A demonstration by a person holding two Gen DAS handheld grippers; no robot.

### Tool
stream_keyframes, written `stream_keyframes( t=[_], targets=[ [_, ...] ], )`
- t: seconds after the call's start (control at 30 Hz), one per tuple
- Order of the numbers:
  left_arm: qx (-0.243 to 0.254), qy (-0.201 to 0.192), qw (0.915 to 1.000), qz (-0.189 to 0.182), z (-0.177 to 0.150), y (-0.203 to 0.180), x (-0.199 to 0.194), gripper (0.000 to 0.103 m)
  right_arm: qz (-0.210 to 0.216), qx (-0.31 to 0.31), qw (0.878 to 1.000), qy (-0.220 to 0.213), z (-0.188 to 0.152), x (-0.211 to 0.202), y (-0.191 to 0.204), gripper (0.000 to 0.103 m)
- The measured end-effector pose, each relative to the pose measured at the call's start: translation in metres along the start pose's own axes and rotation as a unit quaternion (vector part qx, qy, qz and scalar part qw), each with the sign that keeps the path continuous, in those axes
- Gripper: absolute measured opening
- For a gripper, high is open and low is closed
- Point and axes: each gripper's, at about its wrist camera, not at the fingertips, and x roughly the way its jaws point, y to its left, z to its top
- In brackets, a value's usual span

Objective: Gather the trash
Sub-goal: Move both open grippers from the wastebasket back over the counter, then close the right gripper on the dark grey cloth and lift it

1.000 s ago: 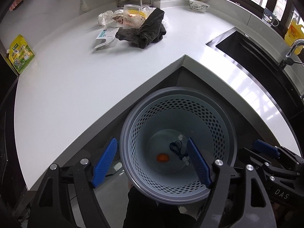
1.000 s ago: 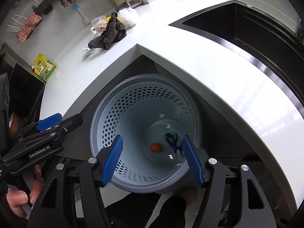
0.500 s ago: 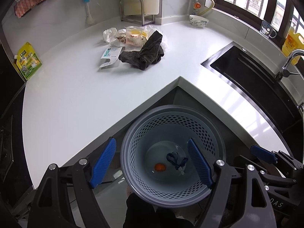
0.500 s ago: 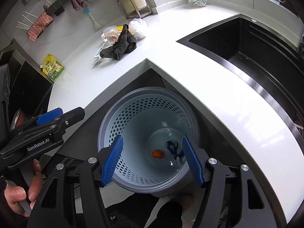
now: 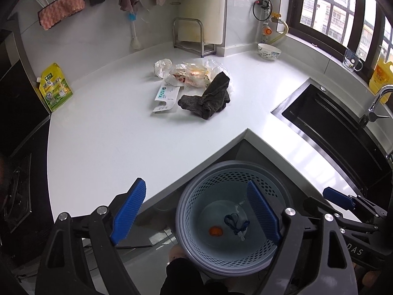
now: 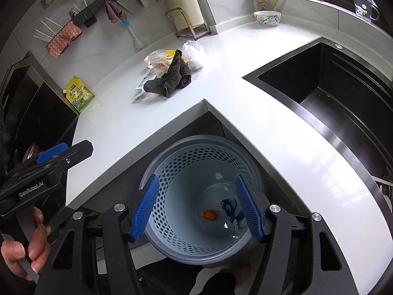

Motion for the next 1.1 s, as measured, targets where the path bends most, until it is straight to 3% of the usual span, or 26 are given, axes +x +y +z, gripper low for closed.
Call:
stream_keyframes(
  t=[0.27, 0.6, 1.1],
  targets=[
    [0.0, -0.016, 0.9999, -0.003, 0.043, 0.042, 0.023, 0.085, -0.012, 0.022, 0.999, -0.024, 0.042, 0.027, 0.023, 0.062],
    [0.025, -0.016, 0.9994, -0.017, 0.097, 0.087, 0.08, 0.085, -0.032, 0.058, 0.997, -0.037, 0.099, 0.085, 0.047, 0.062],
    [0.041, 0.01, 0.9983, -0.04, 0.134, 0.121, 0.162, 0.085, -0.063, 0.091, 0.993, -0.03, 0.154, 0.176, 0.064, 0.062]
  ],
)
